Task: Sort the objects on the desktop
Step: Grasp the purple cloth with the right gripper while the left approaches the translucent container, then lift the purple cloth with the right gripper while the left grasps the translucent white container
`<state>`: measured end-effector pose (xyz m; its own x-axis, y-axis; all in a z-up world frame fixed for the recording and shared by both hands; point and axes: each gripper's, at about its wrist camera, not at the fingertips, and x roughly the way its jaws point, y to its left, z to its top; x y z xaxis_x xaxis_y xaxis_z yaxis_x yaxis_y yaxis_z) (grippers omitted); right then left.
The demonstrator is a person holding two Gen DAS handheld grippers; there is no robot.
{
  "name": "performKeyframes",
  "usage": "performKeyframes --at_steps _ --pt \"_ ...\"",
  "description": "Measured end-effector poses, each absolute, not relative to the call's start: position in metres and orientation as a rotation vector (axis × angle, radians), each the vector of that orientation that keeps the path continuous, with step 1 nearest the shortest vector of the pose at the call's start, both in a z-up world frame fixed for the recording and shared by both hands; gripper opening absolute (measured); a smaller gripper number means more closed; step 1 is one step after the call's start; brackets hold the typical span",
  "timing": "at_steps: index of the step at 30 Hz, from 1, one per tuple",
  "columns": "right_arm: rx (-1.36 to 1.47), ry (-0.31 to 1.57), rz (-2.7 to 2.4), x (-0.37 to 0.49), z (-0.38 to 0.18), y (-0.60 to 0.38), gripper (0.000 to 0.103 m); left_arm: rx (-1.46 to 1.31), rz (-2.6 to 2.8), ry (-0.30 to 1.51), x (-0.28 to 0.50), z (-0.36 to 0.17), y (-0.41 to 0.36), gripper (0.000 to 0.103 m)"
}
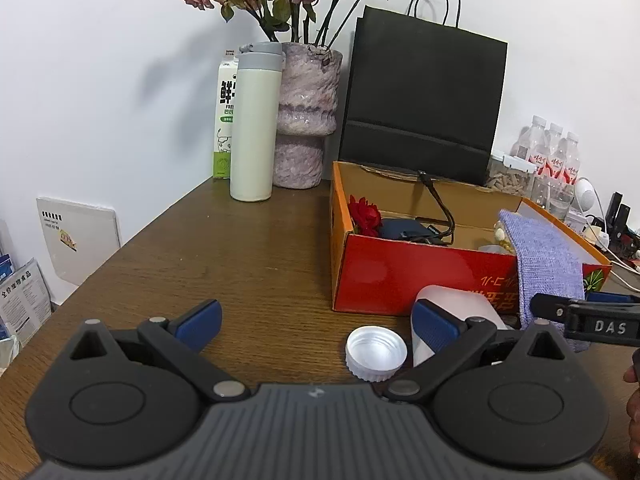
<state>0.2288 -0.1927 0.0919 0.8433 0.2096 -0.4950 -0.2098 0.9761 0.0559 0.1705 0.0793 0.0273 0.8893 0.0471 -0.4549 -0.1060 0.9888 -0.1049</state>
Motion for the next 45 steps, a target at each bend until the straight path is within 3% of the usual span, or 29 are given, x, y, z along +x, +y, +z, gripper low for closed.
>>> performKeyframes --at_steps 2,4,5,7,9,23,45 --pt "-0.021 0.530 0.238 0.229 0.090 -0.191 0.083 -0.124 0.077 0.473 0.171 0.027 0.078 0.103" --pt "-0.037 0.529 0.250 0.227 0.089 -0.190 0.059 -0.117 0.076 0.477 0.171 0.026 0.077 0.103" --pt "-0.047 0.527 0.251 0.226 0.089 -0.188 0.051 -0.115 0.076 0.478 0.171 0.025 0.077 0.103" --pt "-0.055 0.519 0.258 0.223 0.089 -0.189 0.019 -0.112 0.077 0.476 0.171 0.025 0.076 0.103" --pt "-0.049 0.503 0.264 0.218 0.091 -0.190 0.009 -0.111 0.079 0.473 0.171 0.025 0.076 0.103" --pt "-0.012 0.352 0.293 0.182 0.115 -0.213 0.002 -0.079 0.102 0.423 0.164 0.025 0.062 0.103" --pt "0.026 0.393 0.292 0.188 0.111 -0.272 0.002 -0.080 0.030 0.444 0.172 0.024 0.008 0.103"
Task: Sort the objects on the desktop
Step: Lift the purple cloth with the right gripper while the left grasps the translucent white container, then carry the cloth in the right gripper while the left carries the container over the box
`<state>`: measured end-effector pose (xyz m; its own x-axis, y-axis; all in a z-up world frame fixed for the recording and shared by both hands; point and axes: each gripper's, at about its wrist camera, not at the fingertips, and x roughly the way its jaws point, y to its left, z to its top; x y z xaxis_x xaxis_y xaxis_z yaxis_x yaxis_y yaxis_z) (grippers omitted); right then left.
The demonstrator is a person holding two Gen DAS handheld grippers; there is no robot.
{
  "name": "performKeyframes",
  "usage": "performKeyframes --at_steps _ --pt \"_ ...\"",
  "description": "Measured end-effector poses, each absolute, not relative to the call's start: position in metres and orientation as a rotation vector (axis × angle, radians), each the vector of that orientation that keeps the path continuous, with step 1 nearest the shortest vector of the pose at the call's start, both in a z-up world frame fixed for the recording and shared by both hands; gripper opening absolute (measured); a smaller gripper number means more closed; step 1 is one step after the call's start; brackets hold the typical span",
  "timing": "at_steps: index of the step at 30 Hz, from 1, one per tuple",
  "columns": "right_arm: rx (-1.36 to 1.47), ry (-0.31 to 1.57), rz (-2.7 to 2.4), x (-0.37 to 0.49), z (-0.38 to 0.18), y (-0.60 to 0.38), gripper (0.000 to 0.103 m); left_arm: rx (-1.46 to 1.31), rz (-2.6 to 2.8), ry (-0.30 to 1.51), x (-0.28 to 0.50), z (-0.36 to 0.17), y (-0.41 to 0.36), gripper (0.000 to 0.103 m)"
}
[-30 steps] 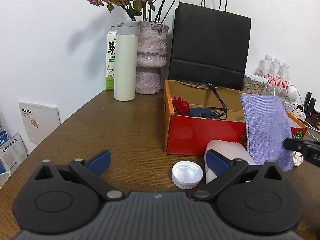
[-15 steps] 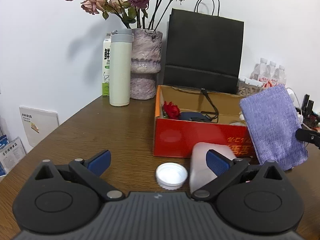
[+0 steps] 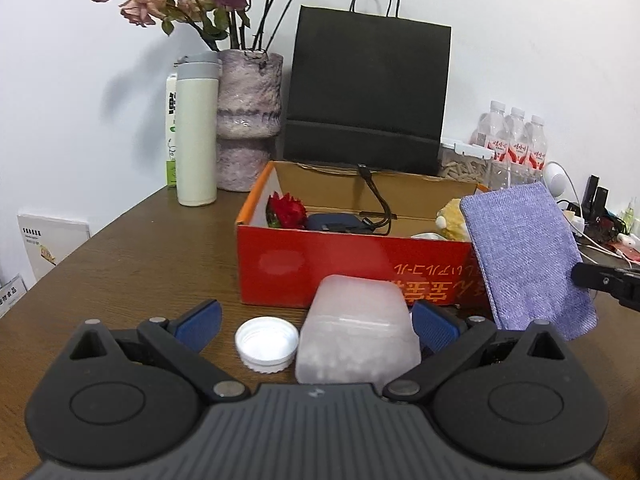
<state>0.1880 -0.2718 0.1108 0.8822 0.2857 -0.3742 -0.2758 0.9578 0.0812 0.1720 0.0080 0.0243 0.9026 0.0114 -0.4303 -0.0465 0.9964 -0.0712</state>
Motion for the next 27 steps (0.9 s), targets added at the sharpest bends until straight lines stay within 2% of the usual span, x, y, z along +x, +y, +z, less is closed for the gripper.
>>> performKeyframes --at_steps 14,16,18,27 --pt "0.012 0.422 0.287 0.194 0.104 -0.281 0.003 -0.010 0.018 0.509 0.203 0.017 -0.013 0.102" --pt "0.010 0.421 0.290 0.194 0.103 -0.280 0.002 -0.003 0.009 0.522 0.206 0.016 -0.015 0.090" --pt "0.010 0.419 0.292 0.193 0.103 -0.279 0.002 -0.008 -0.013 0.544 0.208 0.015 -0.016 0.068" --pt "0.016 0.399 0.304 0.189 0.108 -0.279 0.002 -0.037 -0.017 0.545 0.203 0.015 -0.016 0.066"
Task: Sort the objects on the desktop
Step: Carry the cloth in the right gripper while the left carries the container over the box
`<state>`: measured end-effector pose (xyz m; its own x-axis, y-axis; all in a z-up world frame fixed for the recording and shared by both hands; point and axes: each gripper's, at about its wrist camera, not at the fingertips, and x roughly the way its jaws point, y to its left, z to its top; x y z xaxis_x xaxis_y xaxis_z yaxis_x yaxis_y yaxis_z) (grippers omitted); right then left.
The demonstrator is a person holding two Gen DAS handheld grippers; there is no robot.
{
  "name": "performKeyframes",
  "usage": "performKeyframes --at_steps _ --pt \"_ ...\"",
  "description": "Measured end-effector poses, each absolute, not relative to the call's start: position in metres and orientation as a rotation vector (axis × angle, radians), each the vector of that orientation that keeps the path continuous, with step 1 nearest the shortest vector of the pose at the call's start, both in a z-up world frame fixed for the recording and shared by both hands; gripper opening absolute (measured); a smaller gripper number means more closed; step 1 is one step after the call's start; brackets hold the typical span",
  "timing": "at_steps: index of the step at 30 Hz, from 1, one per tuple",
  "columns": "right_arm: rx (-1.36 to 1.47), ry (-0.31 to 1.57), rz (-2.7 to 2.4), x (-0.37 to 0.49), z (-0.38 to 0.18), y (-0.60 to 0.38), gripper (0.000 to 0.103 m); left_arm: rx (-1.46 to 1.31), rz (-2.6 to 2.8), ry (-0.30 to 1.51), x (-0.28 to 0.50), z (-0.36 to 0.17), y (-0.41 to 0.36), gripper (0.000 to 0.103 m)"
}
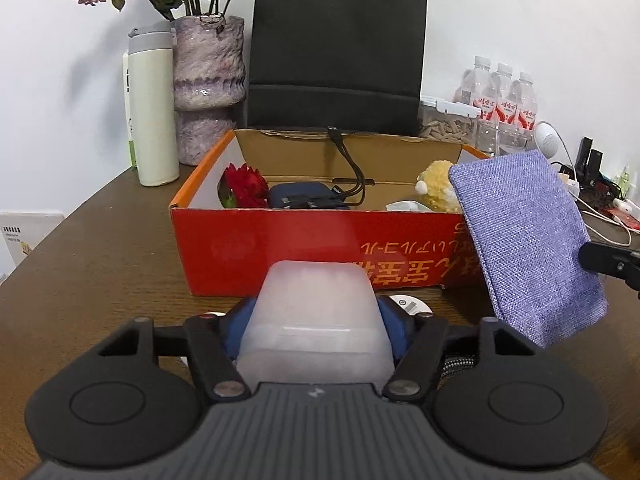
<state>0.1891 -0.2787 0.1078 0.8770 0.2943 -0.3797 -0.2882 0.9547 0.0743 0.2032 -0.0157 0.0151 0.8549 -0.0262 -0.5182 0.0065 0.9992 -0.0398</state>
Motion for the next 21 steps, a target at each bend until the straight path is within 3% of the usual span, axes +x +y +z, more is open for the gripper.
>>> performKeyframes --at_steps 21 --pt "0.043 0.225 0.407 0.147 0.149 -0.267 0.002 -0.095 -0.035 0.387 0.151 0.052 -0.036 0.066"
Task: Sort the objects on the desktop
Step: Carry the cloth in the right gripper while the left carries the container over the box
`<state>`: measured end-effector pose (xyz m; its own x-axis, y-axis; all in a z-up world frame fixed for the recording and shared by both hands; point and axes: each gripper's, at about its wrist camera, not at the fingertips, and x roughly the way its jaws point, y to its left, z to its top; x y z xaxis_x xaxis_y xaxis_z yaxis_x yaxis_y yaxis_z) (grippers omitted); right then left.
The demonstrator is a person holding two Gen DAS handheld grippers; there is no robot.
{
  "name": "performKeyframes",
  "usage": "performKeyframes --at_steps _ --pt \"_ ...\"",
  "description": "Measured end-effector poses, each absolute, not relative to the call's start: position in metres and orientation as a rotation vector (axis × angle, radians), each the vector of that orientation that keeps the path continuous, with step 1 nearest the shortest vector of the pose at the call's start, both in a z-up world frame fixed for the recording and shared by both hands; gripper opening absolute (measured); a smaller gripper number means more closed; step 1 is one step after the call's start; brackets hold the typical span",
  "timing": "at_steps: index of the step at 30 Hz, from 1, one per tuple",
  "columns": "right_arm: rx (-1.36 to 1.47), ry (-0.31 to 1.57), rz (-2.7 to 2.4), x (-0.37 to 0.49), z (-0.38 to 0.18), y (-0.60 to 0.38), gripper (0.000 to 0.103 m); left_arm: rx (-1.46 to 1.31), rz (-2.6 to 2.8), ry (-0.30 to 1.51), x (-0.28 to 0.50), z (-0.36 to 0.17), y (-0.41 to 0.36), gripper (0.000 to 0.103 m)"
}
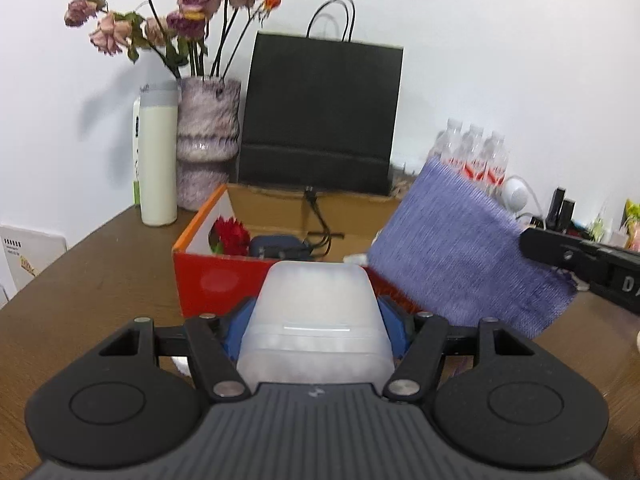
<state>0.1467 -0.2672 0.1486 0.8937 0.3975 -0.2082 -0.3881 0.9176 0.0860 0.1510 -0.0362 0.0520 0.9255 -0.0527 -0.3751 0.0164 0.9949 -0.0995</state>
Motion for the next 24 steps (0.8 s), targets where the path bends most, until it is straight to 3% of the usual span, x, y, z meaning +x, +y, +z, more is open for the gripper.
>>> performKeyframes --at_steps 12,24 --pt "0.086 0.143 0.411 0.154 0.179 -0.259 0.001 -0.143 -0.056 0.315 0.161 0.076 -0.030 0.066" --pt "0.171 0.114 0.417 0.214 0.196 -0.232 0.001 -0.149 -0.022 0.242 0.219 0.090 -0.014 0.066"
